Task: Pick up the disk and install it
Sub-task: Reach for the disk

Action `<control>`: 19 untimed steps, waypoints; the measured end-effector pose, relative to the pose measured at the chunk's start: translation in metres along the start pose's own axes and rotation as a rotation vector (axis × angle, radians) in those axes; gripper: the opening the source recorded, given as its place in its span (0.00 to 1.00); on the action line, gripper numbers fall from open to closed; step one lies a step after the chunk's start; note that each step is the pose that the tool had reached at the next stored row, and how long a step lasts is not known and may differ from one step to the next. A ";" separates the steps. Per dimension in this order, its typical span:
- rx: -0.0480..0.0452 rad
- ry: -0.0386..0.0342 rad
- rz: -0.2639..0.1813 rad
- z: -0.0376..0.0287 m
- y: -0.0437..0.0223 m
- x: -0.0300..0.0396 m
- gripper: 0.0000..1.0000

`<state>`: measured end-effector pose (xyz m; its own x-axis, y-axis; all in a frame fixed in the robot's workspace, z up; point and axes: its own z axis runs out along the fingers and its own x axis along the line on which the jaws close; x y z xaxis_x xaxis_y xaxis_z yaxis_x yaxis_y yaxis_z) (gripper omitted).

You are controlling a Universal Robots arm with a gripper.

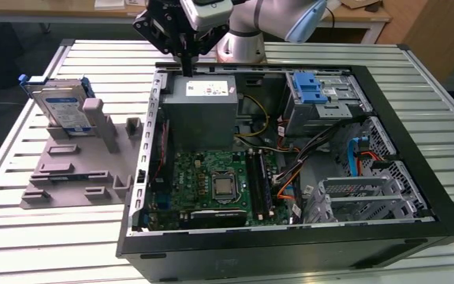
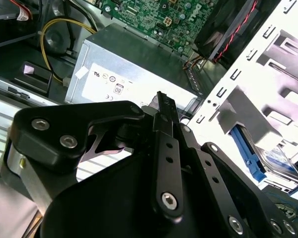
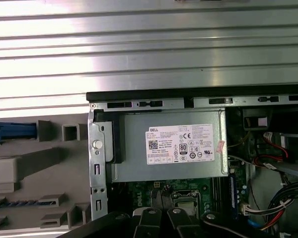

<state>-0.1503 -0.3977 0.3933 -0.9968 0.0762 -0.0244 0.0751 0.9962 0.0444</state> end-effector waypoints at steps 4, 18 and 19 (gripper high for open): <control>-0.0001 0.0000 0.000 0.0000 -0.0001 0.0019 0.11; 0.0000 0.0000 0.000 -0.0002 -0.0005 0.0067 0.11; 0.0000 0.0000 0.000 -0.0002 -0.0005 0.0070 0.11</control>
<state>-0.1573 -0.3977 0.3933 -0.9968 0.0762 -0.0244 0.0750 0.9962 0.0443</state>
